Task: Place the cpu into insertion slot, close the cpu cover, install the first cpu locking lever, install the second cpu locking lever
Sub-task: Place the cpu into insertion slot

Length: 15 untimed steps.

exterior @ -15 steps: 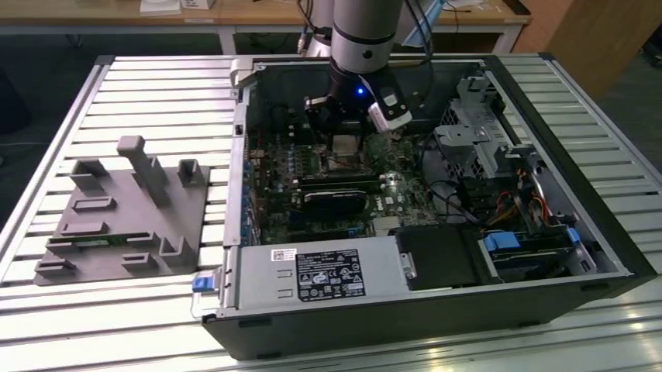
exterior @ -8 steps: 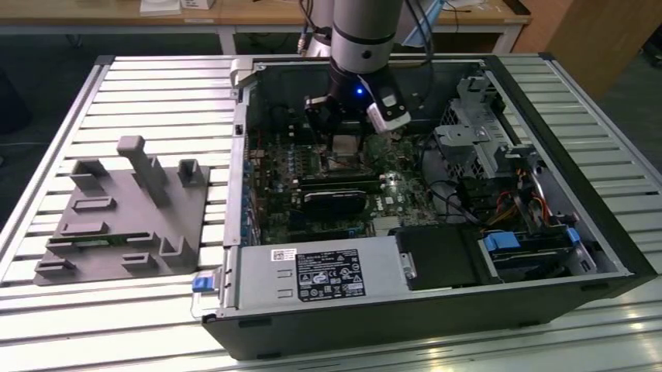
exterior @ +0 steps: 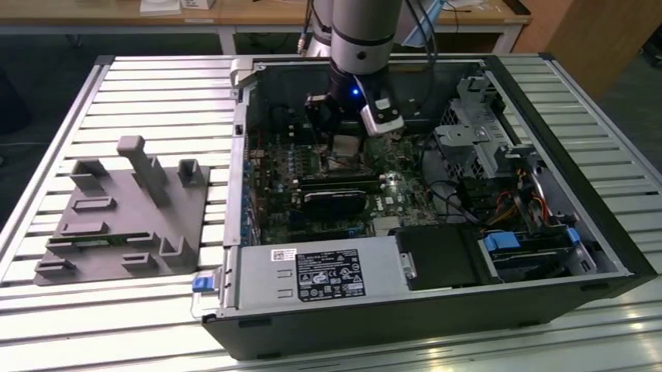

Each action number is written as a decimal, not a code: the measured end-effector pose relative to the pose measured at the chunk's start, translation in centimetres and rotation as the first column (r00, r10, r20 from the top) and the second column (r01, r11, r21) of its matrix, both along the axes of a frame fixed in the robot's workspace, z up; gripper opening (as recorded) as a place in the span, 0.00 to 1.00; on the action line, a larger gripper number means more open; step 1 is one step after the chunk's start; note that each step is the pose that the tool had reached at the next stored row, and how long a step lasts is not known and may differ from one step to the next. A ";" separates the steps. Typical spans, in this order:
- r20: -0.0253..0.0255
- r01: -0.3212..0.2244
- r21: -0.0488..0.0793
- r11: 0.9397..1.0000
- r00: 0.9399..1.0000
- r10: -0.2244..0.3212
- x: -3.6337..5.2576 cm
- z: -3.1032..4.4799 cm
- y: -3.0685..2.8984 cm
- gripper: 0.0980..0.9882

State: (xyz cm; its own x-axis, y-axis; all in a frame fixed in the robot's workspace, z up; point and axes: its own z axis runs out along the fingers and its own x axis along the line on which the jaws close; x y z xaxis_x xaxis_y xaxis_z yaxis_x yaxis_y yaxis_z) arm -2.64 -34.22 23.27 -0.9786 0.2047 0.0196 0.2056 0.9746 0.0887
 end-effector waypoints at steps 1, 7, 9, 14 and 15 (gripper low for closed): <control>0.000 0.018 0.000 1.000 1.000 -0.018 0.00 -0.02 0.00 0.50; 0.000 0.124 0.000 0.992 0.992 -0.124 0.00 -0.08 0.00 0.50; 0.000 0.156 0.000 0.988 0.988 -0.156 0.00 -0.09 0.00 0.50; 0.000 0.243 0.000 0.970 0.970 -0.243 0.00 -0.14 0.00 0.50; 0.000 0.261 0.000 0.965 0.965 -0.261 0.00 -0.16 0.00 0.50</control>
